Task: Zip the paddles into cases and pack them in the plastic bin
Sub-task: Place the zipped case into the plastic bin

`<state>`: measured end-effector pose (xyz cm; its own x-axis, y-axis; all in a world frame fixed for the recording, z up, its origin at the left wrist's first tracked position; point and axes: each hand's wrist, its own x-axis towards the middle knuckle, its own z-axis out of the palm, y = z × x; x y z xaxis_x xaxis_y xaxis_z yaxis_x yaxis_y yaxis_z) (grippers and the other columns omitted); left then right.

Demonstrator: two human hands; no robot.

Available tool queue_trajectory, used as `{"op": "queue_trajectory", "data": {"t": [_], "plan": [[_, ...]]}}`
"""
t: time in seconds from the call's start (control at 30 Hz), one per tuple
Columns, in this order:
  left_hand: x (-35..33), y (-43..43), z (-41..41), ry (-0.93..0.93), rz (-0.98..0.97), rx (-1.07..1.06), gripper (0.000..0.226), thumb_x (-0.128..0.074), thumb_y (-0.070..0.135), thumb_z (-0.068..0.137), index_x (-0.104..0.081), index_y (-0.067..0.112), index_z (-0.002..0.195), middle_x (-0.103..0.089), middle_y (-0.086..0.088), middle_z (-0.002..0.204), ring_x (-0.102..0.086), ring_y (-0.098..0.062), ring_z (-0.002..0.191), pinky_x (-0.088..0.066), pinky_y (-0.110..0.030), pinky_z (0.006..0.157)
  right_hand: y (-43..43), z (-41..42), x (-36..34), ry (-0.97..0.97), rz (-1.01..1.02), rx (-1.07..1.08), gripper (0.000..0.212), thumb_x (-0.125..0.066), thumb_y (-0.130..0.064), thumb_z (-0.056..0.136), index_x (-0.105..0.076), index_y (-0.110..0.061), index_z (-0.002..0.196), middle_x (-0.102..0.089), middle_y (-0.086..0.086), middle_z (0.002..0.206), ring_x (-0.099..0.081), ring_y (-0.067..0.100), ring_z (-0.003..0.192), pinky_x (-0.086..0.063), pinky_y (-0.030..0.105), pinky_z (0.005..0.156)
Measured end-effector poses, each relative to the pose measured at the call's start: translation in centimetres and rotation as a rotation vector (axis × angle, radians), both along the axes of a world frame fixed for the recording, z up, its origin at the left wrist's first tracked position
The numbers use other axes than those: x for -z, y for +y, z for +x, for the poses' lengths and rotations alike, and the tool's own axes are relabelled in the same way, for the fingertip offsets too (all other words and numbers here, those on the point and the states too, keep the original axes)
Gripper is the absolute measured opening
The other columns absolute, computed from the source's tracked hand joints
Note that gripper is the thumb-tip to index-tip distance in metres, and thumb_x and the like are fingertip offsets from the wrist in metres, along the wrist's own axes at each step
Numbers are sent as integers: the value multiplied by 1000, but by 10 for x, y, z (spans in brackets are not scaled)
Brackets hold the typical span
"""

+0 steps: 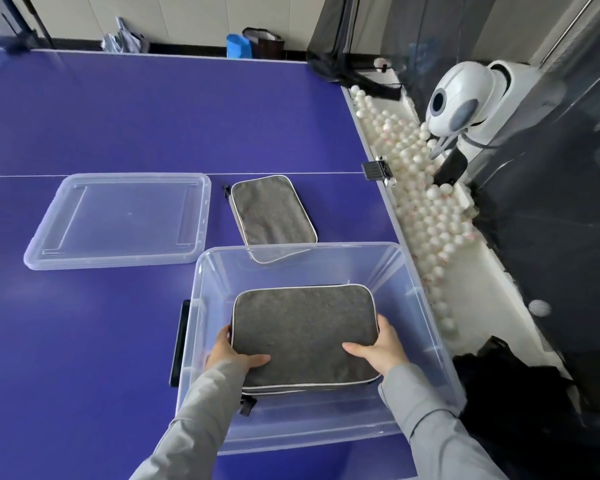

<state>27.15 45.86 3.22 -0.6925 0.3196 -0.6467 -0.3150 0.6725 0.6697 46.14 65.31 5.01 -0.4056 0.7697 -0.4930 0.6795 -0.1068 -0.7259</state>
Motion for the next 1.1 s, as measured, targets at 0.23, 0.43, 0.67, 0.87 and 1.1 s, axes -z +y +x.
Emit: {"op": "queue_trajectory", "data": {"t": [0.23, 0.43, 0.67, 0.87, 1.1], "plan": [[1, 2, -1, 8, -59, 33, 96, -91, 18, 54, -40, 18, 136, -60, -5, 123, -54, -28, 116, -44, -40, 101, -1, 0, -2, -53, 19, -64, 90, -87, -11, 60, -38, -12, 136, -42, 11, 128, -46, 25, 121, -37, 37, 107], [-3, 7, 3, 39, -110, 38, 94, -90, 29, 56, -40, 18, 135, -58, -6, 125, -52, -27, 119, -43, -38, 100, -6, -2, -7, -105, 49, -85, 88, -86, -16, 62, -37, -11, 135, -41, 13, 129, -44, 28, 122, -36, 40, 107], [-14, 6, 6, 72, -134, 113, 100, -86, 35, 62, -32, 11, 142, -49, -8, 138, -46, -27, 127, -38, -35, 105, -9, 0, -19, -137, 99, -81, 96, -85, -27, 65, -31, -11, 143, -35, 13, 140, -37, 29, 132, -30, 41, 112], [-32, 0, 18, 261, -140, 308, 94, -75, 42, 74, -23, 13, 146, -25, -8, 151, -28, -27, 138, -27, -41, 113, -21, -4, -40, -40, 278, -136, 80, -72, -33, 80, -30, -12, 145, -31, 10, 147, -29, 24, 139, -25, 39, 116], [-68, -17, 36, 755, -303, 659, 74, -50, 55, 88, -20, 26, 149, -16, 7, 157, -11, -13, 145, -11, -32, 114, -54, -30, -65, 49, 479, -437, 63, -60, -26, 91, -32, -10, 145, -28, 8, 153, -22, 19, 143, -15, 28, 117]]}}
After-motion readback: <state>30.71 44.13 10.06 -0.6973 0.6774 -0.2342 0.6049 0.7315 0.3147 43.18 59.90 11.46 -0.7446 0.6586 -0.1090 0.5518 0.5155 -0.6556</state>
